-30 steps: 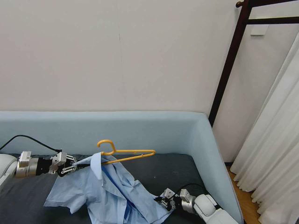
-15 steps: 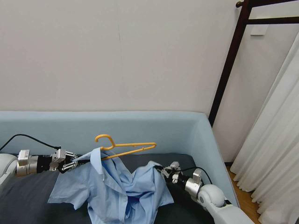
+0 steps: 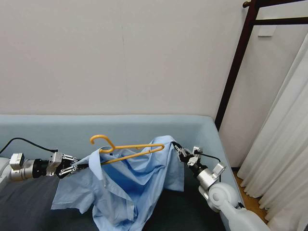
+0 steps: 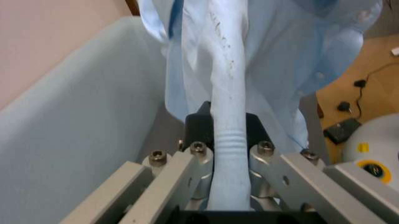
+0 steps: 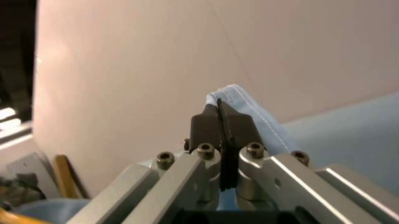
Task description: Pick up the clothes from the sofa and hang them on the clothes hanger.
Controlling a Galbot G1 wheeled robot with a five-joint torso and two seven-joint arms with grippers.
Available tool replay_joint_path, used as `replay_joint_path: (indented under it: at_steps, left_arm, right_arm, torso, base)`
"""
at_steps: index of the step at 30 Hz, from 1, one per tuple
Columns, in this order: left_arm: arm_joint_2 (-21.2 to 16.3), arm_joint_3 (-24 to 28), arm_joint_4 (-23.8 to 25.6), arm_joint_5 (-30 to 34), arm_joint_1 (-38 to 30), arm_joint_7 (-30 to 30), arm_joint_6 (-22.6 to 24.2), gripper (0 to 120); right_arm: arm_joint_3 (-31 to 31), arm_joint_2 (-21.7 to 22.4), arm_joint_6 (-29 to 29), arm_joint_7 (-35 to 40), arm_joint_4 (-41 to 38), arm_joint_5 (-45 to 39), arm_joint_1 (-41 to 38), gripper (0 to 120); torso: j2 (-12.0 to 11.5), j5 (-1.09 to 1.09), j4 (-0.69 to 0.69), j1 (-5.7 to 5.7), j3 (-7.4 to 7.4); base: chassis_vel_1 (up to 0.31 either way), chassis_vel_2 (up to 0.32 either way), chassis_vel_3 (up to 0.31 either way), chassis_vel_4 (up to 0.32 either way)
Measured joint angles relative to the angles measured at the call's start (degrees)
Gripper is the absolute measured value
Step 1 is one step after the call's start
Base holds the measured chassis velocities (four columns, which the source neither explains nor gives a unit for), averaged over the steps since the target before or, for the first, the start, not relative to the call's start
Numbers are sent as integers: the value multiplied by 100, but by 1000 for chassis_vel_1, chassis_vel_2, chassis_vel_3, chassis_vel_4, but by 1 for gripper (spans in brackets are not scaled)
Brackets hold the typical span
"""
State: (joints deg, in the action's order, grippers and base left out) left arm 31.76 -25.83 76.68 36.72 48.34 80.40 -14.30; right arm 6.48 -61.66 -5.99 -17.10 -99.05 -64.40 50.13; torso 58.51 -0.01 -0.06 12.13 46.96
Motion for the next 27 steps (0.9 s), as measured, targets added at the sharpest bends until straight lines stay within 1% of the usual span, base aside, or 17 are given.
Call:
replay_joint_path:
  at_steps: [1,5,11,15,16,18,20,24,27]
  left_arm:
    - [0,0,0,0,0,0,0,4]
    - [47,56,-263,-392,-221,41,-1,4]
    - [106,121,-514,-711,-408,-9,-83,4]
    - [244,179,-763,-1031,-561,-151,-221,4]
    - [244,179,-763,-1031,-561,-151,-221,4]
    - [329,192,-819,-1177,-593,-292,-277,4]
    - [390,225,-849,-1209,-626,-381,-292,4]
    - [442,321,-928,-1101,-750,-366,-294,4]
    - [454,382,-999,-962,-850,-280,-294,4]
  right_arm:
    - [0,0,0,0,0,0,0,0]
    - [120,80,-218,-321,-422,-399,23,0]
    - [272,154,-351,-603,-766,-664,40,0]
    - [327,192,-483,-886,-1056,-866,136,0]
    - [327,192,-483,-886,-1056,-866,136,0]
    - [334,200,-544,-1166,-1166,-885,231,0]
    - [328,209,-581,-1392,-1229,-775,323,0]
    - [304,207,-628,-1520,-1222,-456,376,0]
    - [306,207,-636,-1563,-1160,-401,359,0]
  torso:
    - [0,0,0,0,0]
    - [0,0,-1,0,0]
    - [0,0,-1,0,0]
    - [0,0,0,0,0]
    - [0,0,0,0,0]
    - [0,0,-1,0,0]
    - [0,0,-1,0,0]
    - [0,0,-1,0,0]
    - [0,0,-1,0,0]
  base:
    - [0,0,0,0]
    - [0,0,0,0]
    - [0,0,0,0]
    - [0,0,0,0]
    - [0,0,0,0]
    - [0,0,0,0]
    - [0,0,0,0]
    - [0,0,0,0]
    - [0,0,0,0]
